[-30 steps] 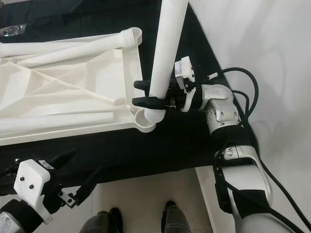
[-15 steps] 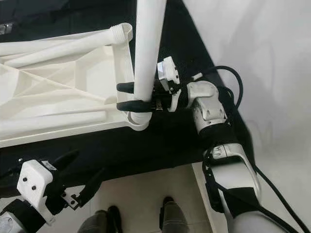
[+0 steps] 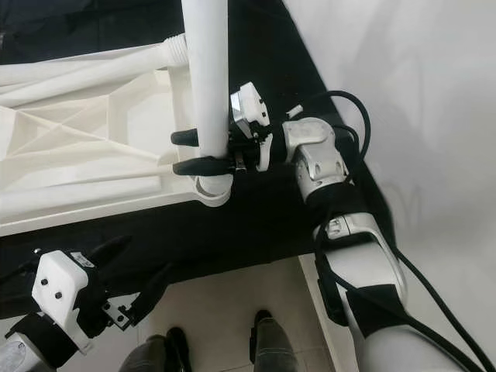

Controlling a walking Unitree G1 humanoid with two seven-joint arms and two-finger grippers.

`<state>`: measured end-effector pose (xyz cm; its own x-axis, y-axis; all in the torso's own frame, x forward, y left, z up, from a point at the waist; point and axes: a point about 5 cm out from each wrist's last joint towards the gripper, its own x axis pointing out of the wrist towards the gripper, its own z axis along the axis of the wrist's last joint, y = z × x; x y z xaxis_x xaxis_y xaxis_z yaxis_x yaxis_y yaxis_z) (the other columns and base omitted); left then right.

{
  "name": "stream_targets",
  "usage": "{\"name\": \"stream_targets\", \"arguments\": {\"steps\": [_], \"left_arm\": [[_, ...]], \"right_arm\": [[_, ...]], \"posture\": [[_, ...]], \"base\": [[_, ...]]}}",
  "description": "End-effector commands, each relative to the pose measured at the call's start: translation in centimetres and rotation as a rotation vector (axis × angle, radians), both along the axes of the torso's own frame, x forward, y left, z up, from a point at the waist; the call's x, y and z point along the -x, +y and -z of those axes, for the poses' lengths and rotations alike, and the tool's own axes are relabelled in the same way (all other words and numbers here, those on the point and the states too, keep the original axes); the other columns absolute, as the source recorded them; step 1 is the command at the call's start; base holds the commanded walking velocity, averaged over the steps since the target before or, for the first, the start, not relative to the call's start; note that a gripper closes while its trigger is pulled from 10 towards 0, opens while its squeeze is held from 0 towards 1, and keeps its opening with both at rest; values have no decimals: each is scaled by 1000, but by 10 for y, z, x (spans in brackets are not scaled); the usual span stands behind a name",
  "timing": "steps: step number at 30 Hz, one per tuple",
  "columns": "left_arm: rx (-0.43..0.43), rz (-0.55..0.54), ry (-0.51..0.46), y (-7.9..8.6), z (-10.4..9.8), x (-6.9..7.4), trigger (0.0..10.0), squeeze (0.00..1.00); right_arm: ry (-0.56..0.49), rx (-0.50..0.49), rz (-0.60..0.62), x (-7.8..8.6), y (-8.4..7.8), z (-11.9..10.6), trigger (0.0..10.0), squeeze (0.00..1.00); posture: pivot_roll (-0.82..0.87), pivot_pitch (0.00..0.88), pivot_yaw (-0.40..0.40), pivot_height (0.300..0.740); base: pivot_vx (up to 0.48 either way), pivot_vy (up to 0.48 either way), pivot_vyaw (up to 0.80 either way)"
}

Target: Building children table

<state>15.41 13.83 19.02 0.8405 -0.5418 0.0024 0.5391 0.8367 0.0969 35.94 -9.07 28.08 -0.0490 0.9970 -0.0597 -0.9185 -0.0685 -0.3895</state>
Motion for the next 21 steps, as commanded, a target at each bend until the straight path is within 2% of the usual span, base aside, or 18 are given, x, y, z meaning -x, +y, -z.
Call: {"name": "stream_targets", "arguments": {"steps": [1, 13, 21], "left_arm": [[3, -5, 17, -1, 4, 1, 10000, 0], [3, -6, 8, -2, 4, -2, 10000, 0], [1, -8, 4, -2, 4, -2, 10000, 0]], "right_arm": [[55, 56, 2, -1, 6, 19, 10000, 0], [62, 79, -23, -2, 8, 21, 10000, 0], [121, 112, -33, -4, -9, 22, 10000, 0]], "posture": [[11, 375, 9, 740], [9, 375, 2, 740], [9, 376, 2, 740]], "base": [[0, 0, 0], [0, 0, 0], [0, 0, 0]]}}
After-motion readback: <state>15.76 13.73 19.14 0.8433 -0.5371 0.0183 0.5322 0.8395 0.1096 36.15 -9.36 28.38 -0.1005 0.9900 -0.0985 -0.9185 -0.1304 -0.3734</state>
